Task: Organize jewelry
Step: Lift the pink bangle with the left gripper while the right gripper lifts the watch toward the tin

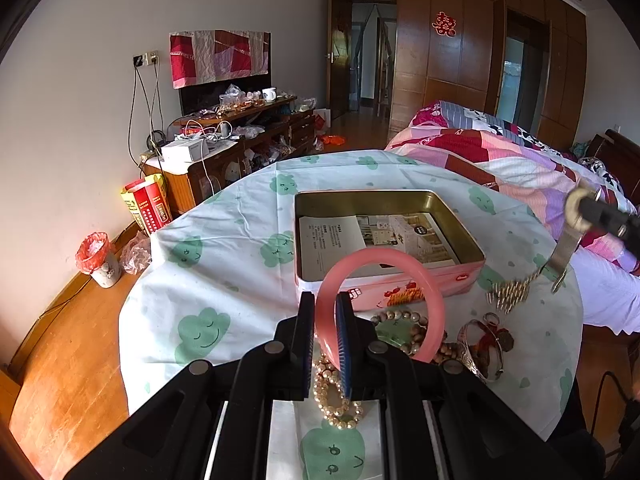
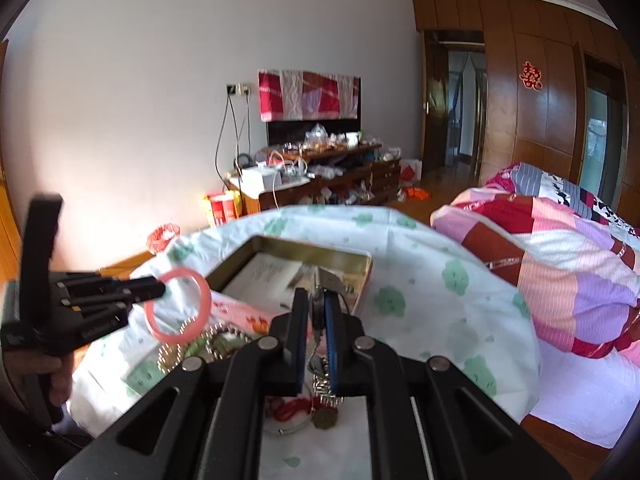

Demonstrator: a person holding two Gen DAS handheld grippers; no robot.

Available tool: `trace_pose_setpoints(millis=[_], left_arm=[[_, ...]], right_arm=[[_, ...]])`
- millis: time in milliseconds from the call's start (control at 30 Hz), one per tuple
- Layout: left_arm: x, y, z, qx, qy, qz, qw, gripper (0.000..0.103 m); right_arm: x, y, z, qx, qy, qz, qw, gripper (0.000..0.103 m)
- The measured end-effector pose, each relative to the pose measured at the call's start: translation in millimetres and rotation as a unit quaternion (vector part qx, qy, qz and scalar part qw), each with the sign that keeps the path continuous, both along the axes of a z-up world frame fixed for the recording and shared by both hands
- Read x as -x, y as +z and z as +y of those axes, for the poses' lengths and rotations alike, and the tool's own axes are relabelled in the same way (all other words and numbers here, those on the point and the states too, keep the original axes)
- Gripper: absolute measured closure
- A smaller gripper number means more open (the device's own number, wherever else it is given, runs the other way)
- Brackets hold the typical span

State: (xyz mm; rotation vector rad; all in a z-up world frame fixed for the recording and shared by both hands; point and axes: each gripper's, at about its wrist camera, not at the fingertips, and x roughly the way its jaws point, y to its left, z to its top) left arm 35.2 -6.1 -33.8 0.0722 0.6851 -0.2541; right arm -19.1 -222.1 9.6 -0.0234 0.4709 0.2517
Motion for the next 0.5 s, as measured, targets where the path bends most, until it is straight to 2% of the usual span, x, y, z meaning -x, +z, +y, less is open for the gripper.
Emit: trace_pose_setpoints(millis=[100,133,200,233,400,467,500], left_arm=[[-1,-3,-2,0.000,-0.001,0.005,1.0000,0.093],[-1,-4,-3,-0.001,-0.003,0.006,1.0000,0.093],[0,-5,-4,-0.004,-0.006,0.006,1.0000,0.093],[1,-5,-4,-0.004,-0.007,0.006,1.0000,0.093],[2,-6,-5,-0.003,-0.007,0.007,1.0000,0.093],[2,-6,-4,-0.003,-0.007,0.007,0.9999,0.093],[3,-7,-5,-0.004,-0.009,0.007,0.9999,0.093]], right_arm=[[5,9,-2,-0.008,0.002,-0.020,1.000,0.093],[2,6,0,0.004,0.005,-0.017,1.000,0.093],[-12,-9,4,0.032,-0.010,0.019,0.999,0.093],[-14,-13,-2,0.005,-0.001,0.028,1.000,0.093],[-6,-5,-8,-0.018,0.005,0.004,1.000,0.093],[5,2,-9,-0.018,0.001,-0.031,0.999,0.093],[-5,-9,-7,0.002,-0.005,0.005,1.000,0.093]])
